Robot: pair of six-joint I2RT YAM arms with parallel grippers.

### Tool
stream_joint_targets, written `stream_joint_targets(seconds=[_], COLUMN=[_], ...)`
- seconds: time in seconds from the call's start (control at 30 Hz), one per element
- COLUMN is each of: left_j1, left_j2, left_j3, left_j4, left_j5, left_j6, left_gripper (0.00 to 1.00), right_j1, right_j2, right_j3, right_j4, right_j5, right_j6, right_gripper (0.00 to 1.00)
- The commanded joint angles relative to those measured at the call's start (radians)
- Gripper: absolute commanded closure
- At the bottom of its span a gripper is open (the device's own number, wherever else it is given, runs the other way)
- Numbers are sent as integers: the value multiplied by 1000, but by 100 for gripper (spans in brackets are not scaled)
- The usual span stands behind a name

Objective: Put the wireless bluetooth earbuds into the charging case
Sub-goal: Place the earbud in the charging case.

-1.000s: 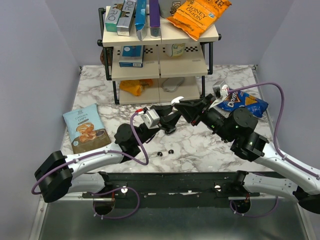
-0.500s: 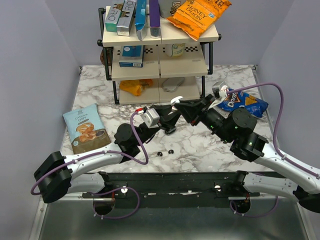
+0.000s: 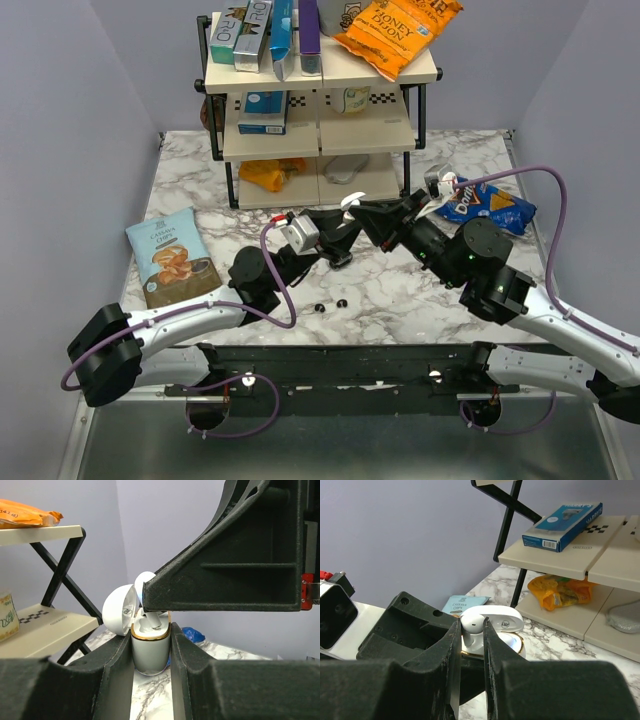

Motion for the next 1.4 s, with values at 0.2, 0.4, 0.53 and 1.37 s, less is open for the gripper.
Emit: stream_joint_targets(seconds=[0.2,0.4,0.53,1.37], left_j1=[-1,-1,-1,-1], left_j2=[-30,-33,-33,-42], left_j3=[69,68,62,62], left_j4=[-16,-12,4,21], left_j5=[-39,-31,-31,-28], left_j6=[-91,-117,-128,-95], left_gripper=[100,100,100,100], right_j1=[24,24,24,27], right_j2=[29,40,46,72], right_j3=[1,5,7,68], right_j4=[-21,-6,-6,-151], right_j5=[136,166,180,203], right_j6=[5,4,5,-4], right_gripper=[99,99,99,60])
